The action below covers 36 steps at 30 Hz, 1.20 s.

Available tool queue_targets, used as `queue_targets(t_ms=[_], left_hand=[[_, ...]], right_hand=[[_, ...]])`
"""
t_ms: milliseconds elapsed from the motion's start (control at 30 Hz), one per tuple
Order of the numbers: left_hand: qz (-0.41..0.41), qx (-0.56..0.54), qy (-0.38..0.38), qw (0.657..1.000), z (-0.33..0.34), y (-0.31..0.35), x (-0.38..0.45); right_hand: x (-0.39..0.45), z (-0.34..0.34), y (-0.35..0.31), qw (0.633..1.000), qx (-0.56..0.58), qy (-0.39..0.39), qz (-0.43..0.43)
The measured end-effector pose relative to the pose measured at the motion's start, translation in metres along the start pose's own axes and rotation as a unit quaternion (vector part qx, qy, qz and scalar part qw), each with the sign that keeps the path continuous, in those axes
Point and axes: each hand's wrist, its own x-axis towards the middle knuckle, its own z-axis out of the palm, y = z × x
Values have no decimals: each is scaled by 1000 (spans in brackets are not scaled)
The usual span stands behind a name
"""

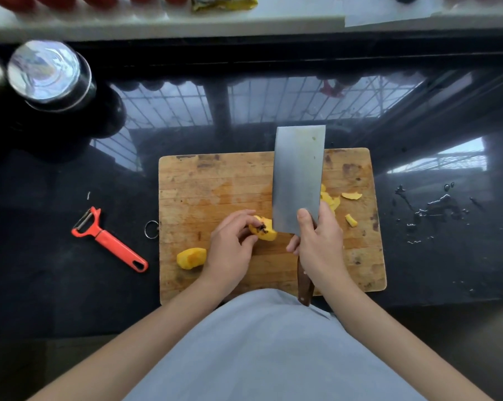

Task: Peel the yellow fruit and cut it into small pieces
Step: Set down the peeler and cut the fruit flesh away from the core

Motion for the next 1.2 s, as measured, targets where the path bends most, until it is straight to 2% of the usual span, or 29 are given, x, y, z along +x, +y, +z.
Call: queue_targets(t_ms=[133, 300, 533, 733, 1200], left_hand=[[30, 10, -5, 999, -1, -3, -1], [24, 18, -3, 1000, 0, -4, -3], [-146, -79, 27, 986, 11, 8, -6], [-263, -132, 82, 952, 16, 21, 9], [-251, -103, 70, 960, 16, 19, 8]], right_hand=[[-1, 2, 0, 1000, -1, 13, -14], [-3, 8, 3, 999, -21, 0, -25], [-10, 14, 5, 999, -31, 11, -35], [-15, 11, 8, 996, -74, 32, -47], [-16, 12, 11, 995, -75, 20, -58]])
